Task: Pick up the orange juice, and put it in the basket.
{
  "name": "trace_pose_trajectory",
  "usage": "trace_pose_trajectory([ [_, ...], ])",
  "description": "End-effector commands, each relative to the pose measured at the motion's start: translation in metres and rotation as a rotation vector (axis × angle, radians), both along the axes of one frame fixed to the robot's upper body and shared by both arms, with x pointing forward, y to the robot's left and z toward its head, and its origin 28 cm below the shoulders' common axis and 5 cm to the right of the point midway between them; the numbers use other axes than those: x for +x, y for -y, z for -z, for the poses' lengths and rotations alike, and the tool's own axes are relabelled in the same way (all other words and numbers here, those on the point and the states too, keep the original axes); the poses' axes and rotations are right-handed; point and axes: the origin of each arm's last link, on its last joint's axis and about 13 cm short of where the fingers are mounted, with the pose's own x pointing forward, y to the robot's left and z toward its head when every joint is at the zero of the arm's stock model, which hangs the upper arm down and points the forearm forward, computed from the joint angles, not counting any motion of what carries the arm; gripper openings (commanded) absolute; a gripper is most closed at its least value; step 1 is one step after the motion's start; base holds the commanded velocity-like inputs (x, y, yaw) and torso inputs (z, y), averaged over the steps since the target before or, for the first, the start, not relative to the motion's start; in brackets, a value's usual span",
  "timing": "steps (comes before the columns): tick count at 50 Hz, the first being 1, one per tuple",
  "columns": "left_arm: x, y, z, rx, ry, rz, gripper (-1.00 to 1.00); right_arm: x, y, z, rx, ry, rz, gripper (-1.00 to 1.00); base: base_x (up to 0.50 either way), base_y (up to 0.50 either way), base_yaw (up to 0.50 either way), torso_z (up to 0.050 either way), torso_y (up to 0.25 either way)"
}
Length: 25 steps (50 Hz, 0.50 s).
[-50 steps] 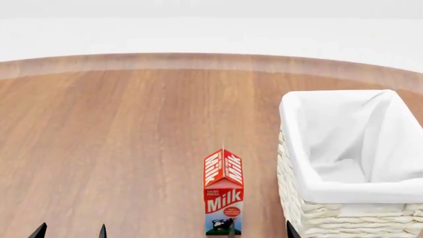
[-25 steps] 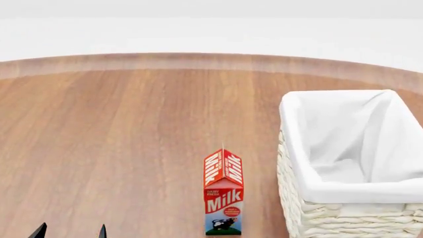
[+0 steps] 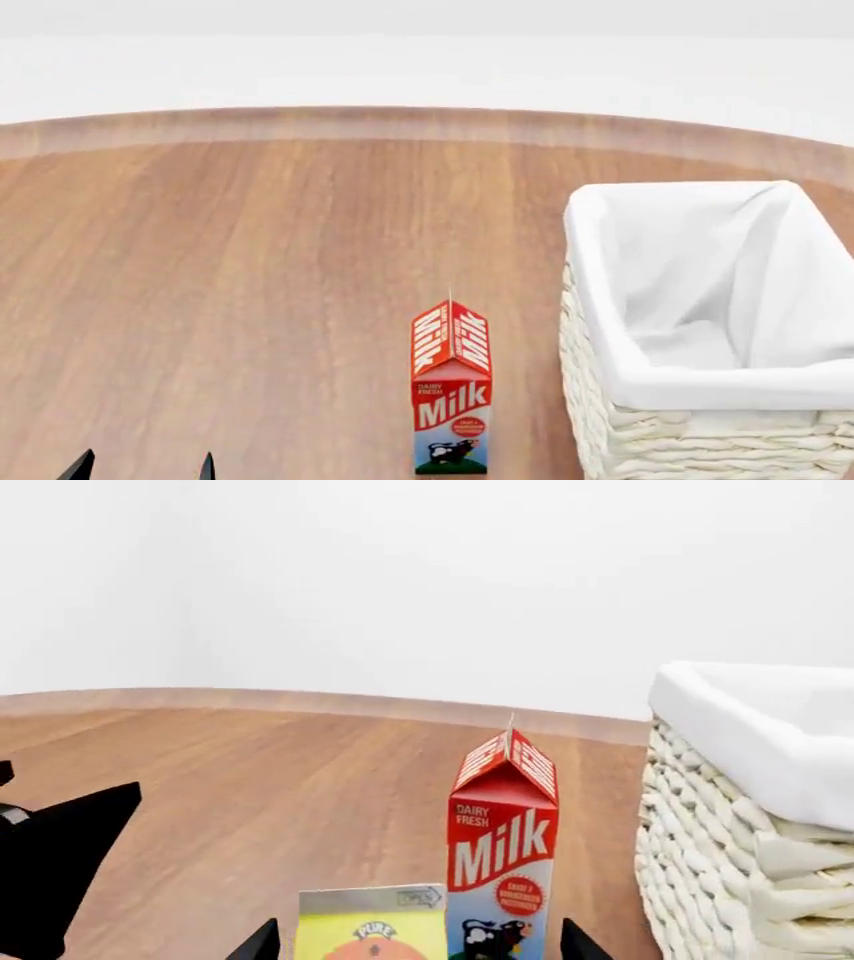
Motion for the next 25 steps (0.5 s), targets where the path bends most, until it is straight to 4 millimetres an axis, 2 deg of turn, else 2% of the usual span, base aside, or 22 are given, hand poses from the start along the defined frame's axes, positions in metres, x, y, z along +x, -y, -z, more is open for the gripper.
trace_pose_trajectory([
  [1, 0.0, 0.0, 0.0, 0.0, 0.0, 0.0, 1.0, -0.005, -0.004, 0.009, -0.01, -0.012, -0.019, 1.0, 0.0, 0.0, 0.0, 0.0, 0.0],
  [25, 0.0, 0.0, 0.0, 0.0, 0.0, 0.0, 1.0, -0.004, -0.012, 0.028, -0.02, -0.053, -0.045, 1.0, 0.0, 0.0, 0.0, 0.0, 0.0],
])
